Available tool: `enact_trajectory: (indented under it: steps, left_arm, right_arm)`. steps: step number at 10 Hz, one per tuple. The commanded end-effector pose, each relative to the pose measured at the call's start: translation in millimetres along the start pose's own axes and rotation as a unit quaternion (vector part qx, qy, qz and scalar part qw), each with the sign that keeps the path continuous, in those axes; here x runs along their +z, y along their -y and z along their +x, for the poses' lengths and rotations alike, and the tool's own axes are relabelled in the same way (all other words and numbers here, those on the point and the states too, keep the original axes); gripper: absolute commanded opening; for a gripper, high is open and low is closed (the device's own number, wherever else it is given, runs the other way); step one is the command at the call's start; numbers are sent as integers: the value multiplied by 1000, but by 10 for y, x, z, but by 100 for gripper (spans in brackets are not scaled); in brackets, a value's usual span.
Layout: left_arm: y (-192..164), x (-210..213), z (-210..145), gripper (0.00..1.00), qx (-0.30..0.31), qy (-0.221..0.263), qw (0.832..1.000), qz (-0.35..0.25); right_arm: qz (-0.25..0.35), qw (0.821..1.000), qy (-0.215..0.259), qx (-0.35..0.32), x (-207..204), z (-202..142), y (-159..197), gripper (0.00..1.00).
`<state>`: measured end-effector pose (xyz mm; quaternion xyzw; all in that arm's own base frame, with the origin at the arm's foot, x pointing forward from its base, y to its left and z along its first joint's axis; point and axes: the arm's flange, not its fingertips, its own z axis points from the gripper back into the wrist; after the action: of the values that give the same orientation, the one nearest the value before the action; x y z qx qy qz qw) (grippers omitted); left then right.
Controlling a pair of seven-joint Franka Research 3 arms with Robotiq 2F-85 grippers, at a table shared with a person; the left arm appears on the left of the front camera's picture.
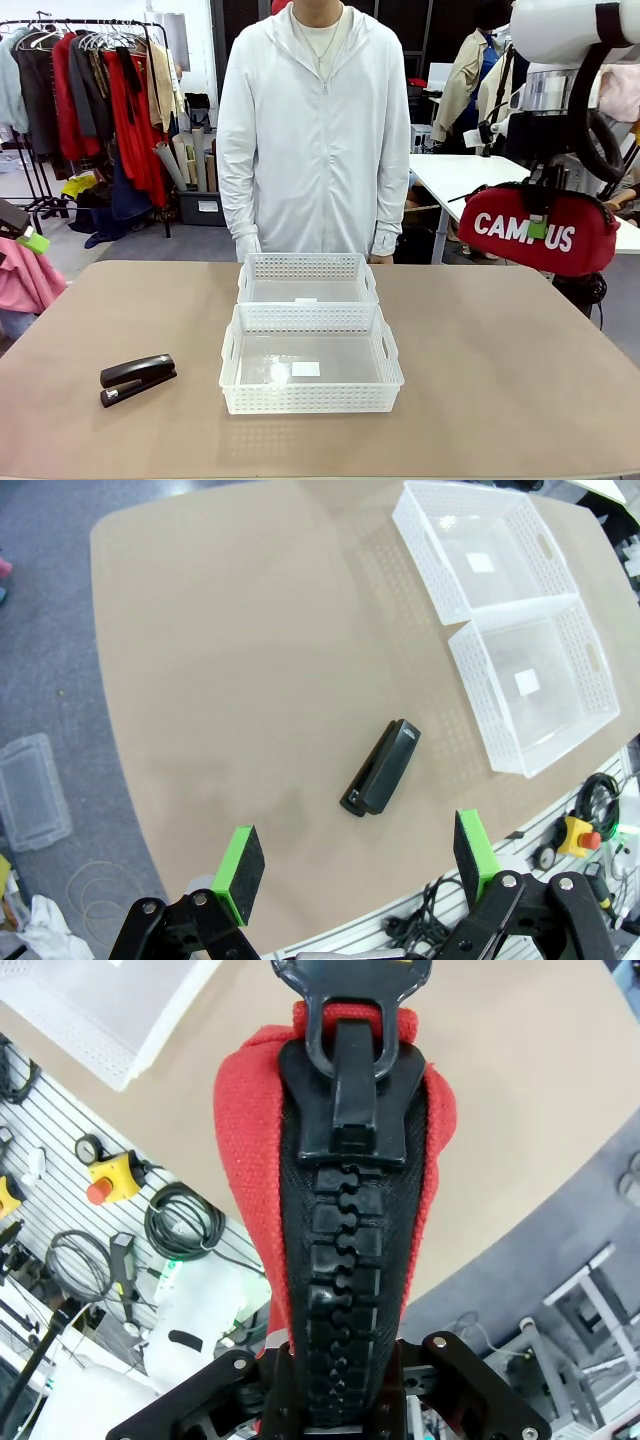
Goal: Distribute items into two baskets.
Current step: Pick up the Pencil pouch that the person points to, then move the picked Pencil pouch towards the Organizing basket indicated by the person, stopping as directed.
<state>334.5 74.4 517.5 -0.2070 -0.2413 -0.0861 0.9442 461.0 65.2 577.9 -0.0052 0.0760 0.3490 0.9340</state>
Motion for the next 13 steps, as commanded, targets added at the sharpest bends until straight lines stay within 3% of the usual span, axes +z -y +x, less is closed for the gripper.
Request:
enact_trajectory:
  steps: [1, 13]
  left_arm:
    - [-3, -2, -8, 98, 0, 2, 1000, -5]
    - [-3, -2, -8, 98, 0, 2, 1000, -5]
  right_arm:
    - [-4, 1000, 1, -14, 8, 20, -10, 0]
    - [-4, 1000, 1, -14, 8, 20, -10, 0]
